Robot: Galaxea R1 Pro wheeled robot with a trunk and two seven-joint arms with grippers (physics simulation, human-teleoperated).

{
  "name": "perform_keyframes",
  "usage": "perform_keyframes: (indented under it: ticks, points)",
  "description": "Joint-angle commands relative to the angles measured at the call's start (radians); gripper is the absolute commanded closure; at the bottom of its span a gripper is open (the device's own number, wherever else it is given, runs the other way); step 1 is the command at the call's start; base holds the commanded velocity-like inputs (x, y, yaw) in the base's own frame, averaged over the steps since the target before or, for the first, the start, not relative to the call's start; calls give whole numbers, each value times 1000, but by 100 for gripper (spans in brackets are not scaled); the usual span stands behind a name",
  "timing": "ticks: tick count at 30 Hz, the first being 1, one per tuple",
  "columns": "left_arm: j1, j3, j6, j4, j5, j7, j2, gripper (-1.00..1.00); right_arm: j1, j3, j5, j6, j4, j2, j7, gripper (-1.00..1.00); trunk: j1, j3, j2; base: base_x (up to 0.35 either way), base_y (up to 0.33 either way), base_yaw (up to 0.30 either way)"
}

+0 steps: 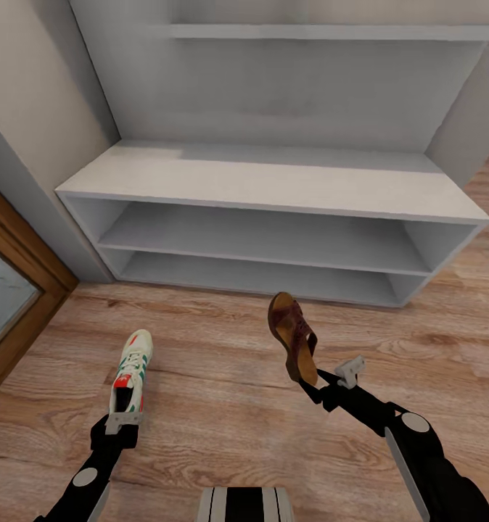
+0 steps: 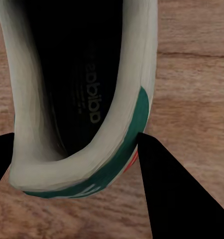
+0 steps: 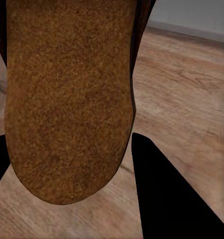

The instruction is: Pick up the two gym shoes and the two sandals from the corridor floor and place them onto the hallstand (shoe rack) in the corridor, making sure they are on the rack and not on the floor. Arrange them so the two gym shoes are next to each other and the two sandals are next to each other.

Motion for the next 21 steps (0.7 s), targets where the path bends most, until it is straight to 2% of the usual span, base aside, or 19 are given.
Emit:
perform_keyframes:
  ticks: [1,5,9,12,19,21]
  points:
    - [0,0,-3,1,-10,3,0,100,0,0,-2,6,-1,-13,5,100,-1,5,0,0,0,-69]
    - [-2,1,-2,1,-9,3,0,100,11,0,-1,-15,14,-13,5,100,-2,26,1,0,0,-84]
    - [-2,2,3,4,-9,4,0,100,46,-1,-1,-120,77,-13,3,100,-4,48,2,0,0,-90]
    - [-2,2,3,4,-9,4,0,100,58,-16,0,-183,153,-14,2,100,-6,64,3,0,0,-102]
    - [0,3,5,7,-8,6,0,100,64,-123,0,-374,410,-16,2,100,-9,102,4,0,0,-114]
    - [1,3,5,7,-8,7,0,100,64,-146,-1,-409,455,-19,2,100,-10,113,5,0,0,-116]
